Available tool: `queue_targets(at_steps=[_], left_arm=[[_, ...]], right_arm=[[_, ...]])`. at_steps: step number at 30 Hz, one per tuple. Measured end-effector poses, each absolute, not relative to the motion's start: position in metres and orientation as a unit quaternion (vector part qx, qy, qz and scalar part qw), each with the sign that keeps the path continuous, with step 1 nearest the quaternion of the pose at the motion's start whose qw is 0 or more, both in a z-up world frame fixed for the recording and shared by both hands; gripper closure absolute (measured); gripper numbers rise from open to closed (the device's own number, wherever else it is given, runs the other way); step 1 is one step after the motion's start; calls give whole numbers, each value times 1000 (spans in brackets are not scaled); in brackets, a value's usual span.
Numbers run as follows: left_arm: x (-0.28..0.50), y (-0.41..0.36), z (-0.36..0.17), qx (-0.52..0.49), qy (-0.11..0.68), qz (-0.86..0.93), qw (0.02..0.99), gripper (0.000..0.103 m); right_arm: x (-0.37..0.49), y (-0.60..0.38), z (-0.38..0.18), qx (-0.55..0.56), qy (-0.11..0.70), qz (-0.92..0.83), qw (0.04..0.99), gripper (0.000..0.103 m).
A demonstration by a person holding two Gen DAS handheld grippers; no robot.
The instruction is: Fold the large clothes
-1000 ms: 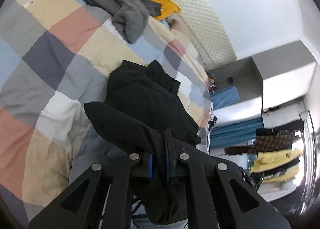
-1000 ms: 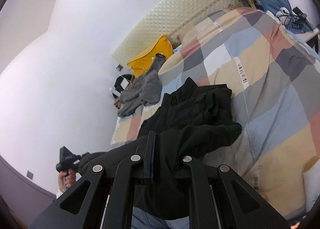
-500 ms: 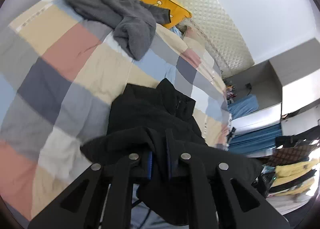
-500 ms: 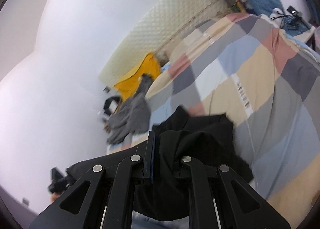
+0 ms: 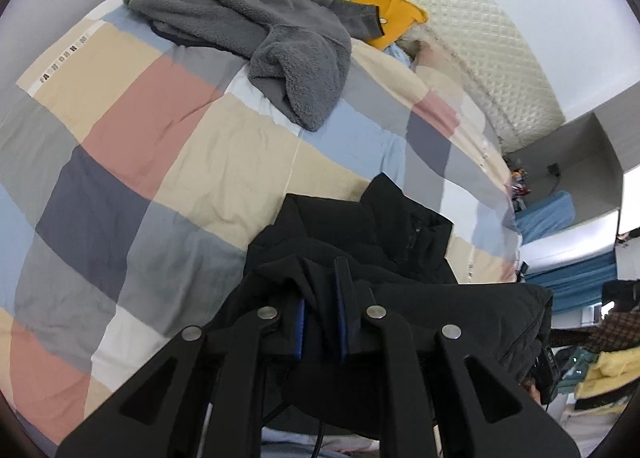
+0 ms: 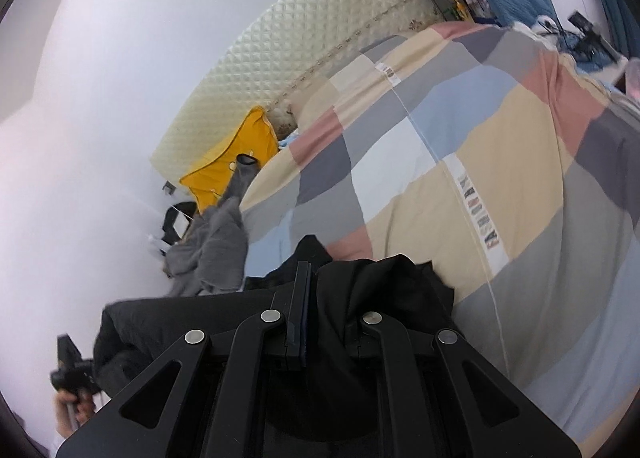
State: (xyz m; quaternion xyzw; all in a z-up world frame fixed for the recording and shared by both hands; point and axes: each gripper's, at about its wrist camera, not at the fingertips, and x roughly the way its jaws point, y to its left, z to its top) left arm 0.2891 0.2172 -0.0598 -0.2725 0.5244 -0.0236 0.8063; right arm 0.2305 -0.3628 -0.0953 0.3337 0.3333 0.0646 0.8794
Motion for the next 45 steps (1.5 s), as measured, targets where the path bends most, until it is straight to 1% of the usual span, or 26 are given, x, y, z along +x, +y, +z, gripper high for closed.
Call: queue_targets(at_steps=[10, 16, 19, 24, 28, 32, 38, 41, 42, 44, 45], left_arm=[[341, 197, -85, -235, 533, 11, 813, 88], [375, 174, -128, -191, 559, 31, 806, 88], [392, 167, -150, -186, 568, 36, 801, 89], [411, 158, -176, -157, 592, 28, 790, 89], [413, 158, -189, -163, 602, 28, 781, 89], [412, 157, -184, -162, 603, 22, 781, 89], [397, 168, -173, -188, 597, 5, 780, 88], [383, 173, -160, -193, 595, -7, 780, 85], [378, 175, -155, -194, 591, -10, 783, 81], [364, 181, -140, -203, 582, -22, 787, 70], [359, 182, -135, -204, 581, -27, 788, 55]], right_arm=[[286, -362, -122, 277, 379, 54, 881, 98], [316, -354, -157, 239, 425, 34, 872, 99], [330, -348, -177, 216, 442, 37, 870, 99], [345, -352, -204, 238, 460, 41, 854, 101], [347, -350, -210, 238, 465, 41, 852, 101], [342, -353, -212, 251, 464, 47, 848, 100], [326, -349, -188, 238, 457, 64, 855, 91], [310, -347, -174, 234, 446, 74, 861, 86], [305, -347, -170, 233, 442, 78, 863, 85], [290, -348, -159, 233, 433, 88, 866, 78], [284, -350, -155, 237, 430, 94, 866, 75]])
